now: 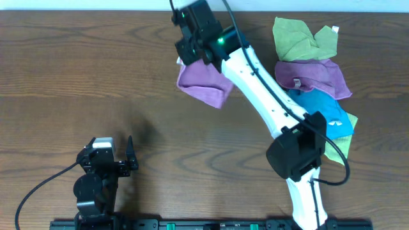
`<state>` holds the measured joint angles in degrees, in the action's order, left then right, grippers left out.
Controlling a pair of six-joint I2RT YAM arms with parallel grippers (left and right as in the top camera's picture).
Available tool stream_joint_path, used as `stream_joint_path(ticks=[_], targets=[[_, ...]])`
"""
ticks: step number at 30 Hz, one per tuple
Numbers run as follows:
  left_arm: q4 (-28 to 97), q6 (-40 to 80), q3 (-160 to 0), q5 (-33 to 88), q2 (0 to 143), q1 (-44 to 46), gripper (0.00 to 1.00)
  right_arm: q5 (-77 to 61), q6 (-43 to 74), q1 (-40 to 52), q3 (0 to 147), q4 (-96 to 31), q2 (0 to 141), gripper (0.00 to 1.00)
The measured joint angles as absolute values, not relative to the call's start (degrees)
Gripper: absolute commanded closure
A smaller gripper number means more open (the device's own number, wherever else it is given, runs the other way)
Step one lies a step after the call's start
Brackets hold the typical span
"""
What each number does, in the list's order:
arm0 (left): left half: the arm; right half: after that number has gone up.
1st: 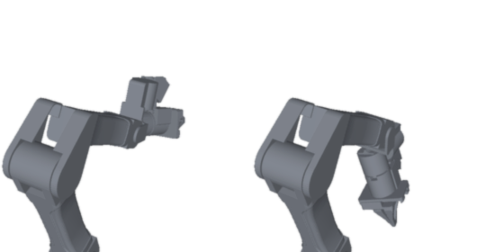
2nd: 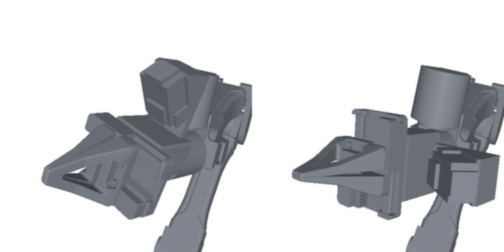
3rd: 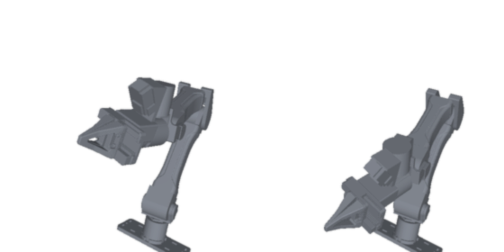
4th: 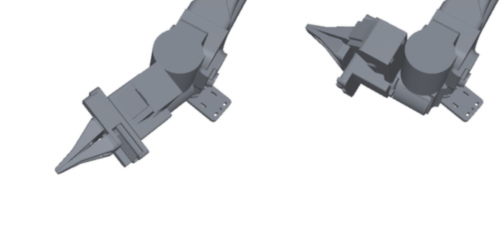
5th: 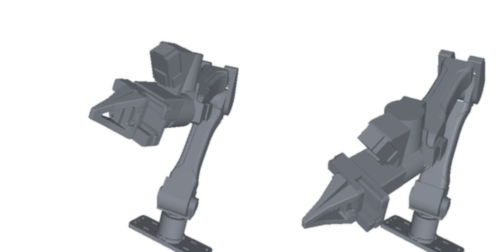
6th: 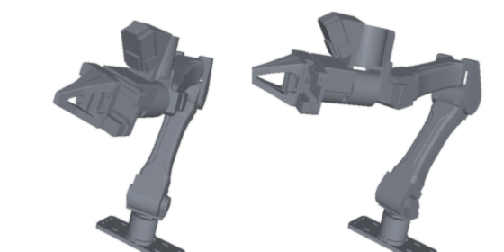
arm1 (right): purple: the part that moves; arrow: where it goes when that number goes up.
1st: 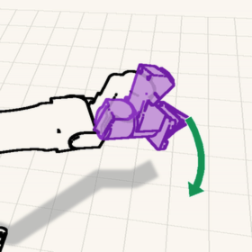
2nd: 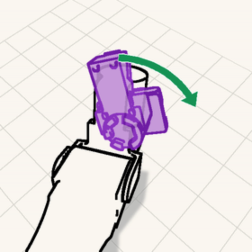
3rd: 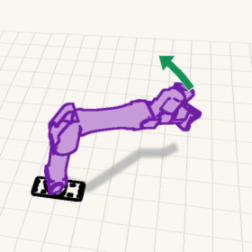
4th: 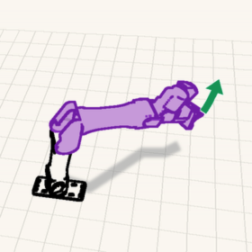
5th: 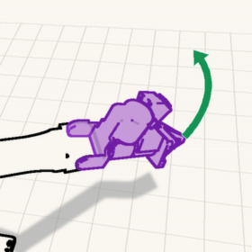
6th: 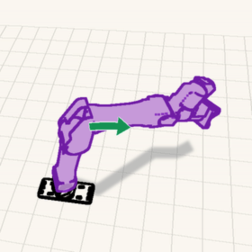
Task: Fold the cloth
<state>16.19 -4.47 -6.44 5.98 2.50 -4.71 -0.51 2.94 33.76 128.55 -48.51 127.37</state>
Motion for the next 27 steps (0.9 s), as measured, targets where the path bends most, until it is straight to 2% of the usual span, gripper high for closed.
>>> stream_joint_path(ticks=[5,10,18,23,27], targets=[[16.2,-4.5,-6.4,6.0,2.5,-4.7,0.05,-0.5,2.0,33.8,132.5,-51.5,127.4,0.99],[16.2,-4.5,-6.4,6.0,2.5,-4.7,0.05,2.0,1.2,33.8,137.4,-62.3,127.4,0.99],[16.2,-4.5,-6.4,6.0,2.5,-4.7,0.05,22.2,3.5,33.2,143.5,-76.6,127.4,0.99],[16.2,-4.5,-6.4,6.0,2.5,-4.7,0.05,33.5,8.3,31.6,143.6,-77.3,127.4,0.99],[16.2,-4.5,-6.4,6.0,2.5,-4.7,0.05,30.2,9.4,30.9,143.6,-74.7,127.4,0.99]])
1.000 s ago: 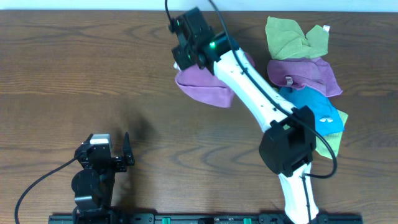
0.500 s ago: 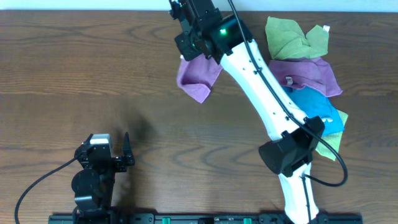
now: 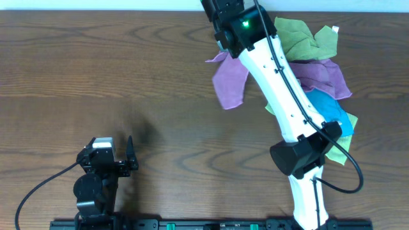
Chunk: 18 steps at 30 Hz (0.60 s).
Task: Fold the cloth
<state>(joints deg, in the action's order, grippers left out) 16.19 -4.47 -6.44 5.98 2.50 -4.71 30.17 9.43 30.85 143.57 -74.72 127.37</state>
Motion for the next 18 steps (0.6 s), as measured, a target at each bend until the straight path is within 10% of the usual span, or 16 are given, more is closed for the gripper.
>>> stream_joint_path(ticks=[4,5,7,18], targets=[[16.2,-4.5,-6.4,6.0,2.5,-4.7,0.05,9.5,6.9,32.6,143.6,-73.3,127.4,0.85],[16.2,-4.5,-6.4,6.0,2.5,-4.7,0.05,3.7,5.8,33.5,143.6,-73.2,127.4,0.68],[16.2,-4.5,-6.4,6.0,2.5,-4.7,0.05,-9.9,0.2,36.2,143.6,-74.3,127.4,0.01],[16.2,-4.5,-6.4,6.0,2.5,-4.7,0.05,-3.5,-9.3,44.5,143.1,-78.4,127.4,0.01]])
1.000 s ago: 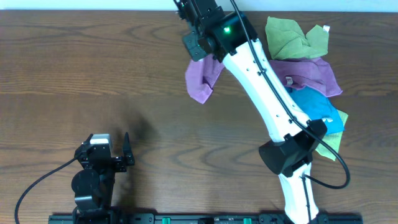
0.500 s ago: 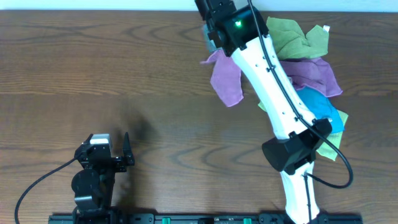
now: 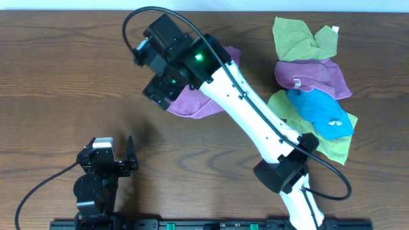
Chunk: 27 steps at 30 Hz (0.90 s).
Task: Fold the cloth
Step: 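Lower the purple cloth onto the table center with the right gripper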
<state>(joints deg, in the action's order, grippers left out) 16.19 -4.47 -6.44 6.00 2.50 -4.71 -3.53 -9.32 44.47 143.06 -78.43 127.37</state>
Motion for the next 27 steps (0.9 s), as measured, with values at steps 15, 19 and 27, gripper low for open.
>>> stream_joint_path(ticks=[15,19,27], targets=[[16.2,-4.5,-6.4,6.0,2.5,-4.7,0.05,3.9,-1.8,29.8,111.5,-62.9,127.3,0.66],[16.2,-4.5,-6.4,6.0,2.5,-4.7,0.05,1.9,-1.6,29.8,106.8,-55.7,127.3,0.86],[16.2,-4.5,-6.4,6.0,2.5,-4.7,0.05,0.6,-0.5,29.8,98.9,-45.1,127.3,0.99]])
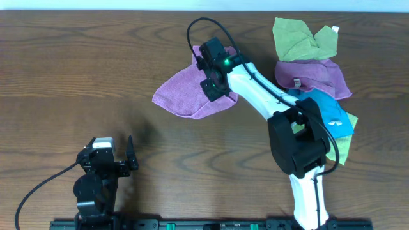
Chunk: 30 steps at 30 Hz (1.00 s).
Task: Fold the cloth
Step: 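Lower the purple cloth onto the table center with the right gripper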
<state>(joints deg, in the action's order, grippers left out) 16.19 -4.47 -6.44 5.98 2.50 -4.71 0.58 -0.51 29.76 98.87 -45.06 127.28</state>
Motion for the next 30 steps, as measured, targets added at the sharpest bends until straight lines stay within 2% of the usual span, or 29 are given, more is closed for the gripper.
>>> stream_joint_path(ticks=[6,23,30], targets=[[16.2,-4.5,-6.4,6.0,2.5,-4.7,0.05,0.3,0.0,29.8,96.1,-44.2,127.3,0.99],[16.2,-4.5,-6.4,6.0,2.5,-4.7,0.05,-4.7,8.4,29.8,95.3,-67.0,127.3,0.99],[16.2,-4.5,-6.4,6.0,2.5,-4.7,0.05,-8.3,10.7,29.8,101.2,-75.9,127.3,0.99]])
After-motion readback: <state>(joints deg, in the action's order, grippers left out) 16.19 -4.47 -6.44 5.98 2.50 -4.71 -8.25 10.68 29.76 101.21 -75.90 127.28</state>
